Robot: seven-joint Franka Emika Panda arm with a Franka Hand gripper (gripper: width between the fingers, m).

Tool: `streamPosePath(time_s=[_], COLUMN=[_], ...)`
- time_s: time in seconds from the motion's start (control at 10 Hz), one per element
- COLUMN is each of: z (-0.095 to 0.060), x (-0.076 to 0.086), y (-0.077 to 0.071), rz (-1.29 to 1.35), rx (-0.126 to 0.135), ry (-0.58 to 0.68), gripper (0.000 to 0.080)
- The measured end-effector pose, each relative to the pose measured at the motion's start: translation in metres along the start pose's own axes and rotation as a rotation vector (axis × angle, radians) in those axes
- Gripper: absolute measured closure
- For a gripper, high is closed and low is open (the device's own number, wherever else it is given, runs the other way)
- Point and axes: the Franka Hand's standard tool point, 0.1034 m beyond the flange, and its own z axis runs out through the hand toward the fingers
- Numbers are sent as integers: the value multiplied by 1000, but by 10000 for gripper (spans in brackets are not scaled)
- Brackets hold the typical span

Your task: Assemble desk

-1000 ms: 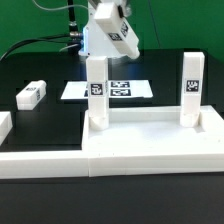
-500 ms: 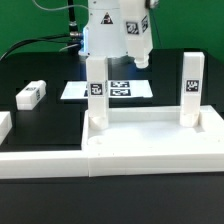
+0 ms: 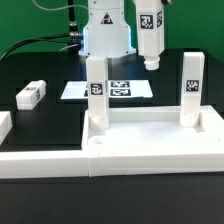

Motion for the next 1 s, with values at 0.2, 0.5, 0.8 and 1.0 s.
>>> streamPosePath(time_s=[0.2,0.5,0.8,1.0], z=[8,10,11,17], x=[6,-4,-6,11], y=[-38,-57,-60,-45], rz=[-191,-250,-230,-310], rx=[12,-14,8,130], ry=[59,31,6,1], gripper=[512,512,512,512])
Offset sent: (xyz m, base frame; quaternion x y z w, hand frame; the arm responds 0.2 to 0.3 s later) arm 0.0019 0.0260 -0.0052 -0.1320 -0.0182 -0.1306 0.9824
